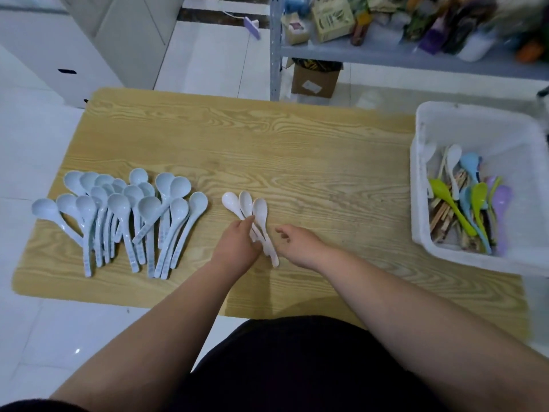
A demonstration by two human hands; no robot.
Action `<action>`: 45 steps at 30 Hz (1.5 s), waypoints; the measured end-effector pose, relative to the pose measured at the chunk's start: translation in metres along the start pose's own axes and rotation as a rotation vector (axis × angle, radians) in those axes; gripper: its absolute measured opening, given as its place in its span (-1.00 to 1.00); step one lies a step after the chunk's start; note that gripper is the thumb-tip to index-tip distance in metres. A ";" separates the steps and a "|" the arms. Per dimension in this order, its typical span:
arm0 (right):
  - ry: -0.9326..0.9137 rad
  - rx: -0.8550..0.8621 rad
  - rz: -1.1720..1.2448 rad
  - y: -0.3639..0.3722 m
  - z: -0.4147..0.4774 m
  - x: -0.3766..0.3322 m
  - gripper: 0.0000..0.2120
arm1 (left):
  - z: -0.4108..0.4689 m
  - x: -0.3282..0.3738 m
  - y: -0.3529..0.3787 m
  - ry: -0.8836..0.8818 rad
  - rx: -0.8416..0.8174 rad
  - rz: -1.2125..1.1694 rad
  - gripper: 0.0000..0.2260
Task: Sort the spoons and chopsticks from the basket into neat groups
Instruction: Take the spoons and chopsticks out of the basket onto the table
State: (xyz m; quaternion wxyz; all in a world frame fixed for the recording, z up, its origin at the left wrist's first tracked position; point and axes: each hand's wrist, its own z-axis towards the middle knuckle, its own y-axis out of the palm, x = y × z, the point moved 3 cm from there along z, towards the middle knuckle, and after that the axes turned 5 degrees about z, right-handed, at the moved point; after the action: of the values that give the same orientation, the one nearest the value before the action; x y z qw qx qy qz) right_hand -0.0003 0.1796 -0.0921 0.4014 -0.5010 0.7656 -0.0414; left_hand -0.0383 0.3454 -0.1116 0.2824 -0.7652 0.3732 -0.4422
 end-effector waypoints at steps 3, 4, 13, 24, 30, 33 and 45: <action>-0.070 0.007 -0.085 -0.029 -0.029 0.020 -0.48 | -0.013 0.029 0.000 0.140 -0.003 -0.039 -0.49; -0.090 0.025 -0.096 -0.039 -0.041 0.028 -0.52 | -0.018 0.041 0.002 0.180 -0.015 -0.072 -0.53; -0.191 0.309 0.082 -0.126 -0.146 0.138 -0.74 | -0.046 0.179 0.049 0.419 -0.143 -0.254 -0.68; -0.252 0.373 0.159 -0.228 -0.199 0.287 -0.77 | -0.035 0.362 0.122 0.423 -0.130 -0.243 -0.73; -0.263 0.394 0.152 -0.271 -0.177 0.323 -0.77 | -0.012 0.400 0.150 0.332 -0.032 -0.265 -0.76; -0.244 0.426 0.115 -0.288 -0.152 0.319 -0.76 | 0.004 0.404 0.151 0.278 0.000 -0.237 -0.75; -0.035 0.372 -0.453 -0.343 -0.006 0.273 -0.72 | 0.143 0.433 0.162 0.048 -0.123 0.319 -0.82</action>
State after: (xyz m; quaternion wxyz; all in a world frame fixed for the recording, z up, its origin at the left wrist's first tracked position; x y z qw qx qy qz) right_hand 0.1997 -0.2104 -0.0846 0.4798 -0.5777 0.6066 -0.2610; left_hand 0.1797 -0.0859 -0.0977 0.2925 -0.7014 0.5228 -0.3862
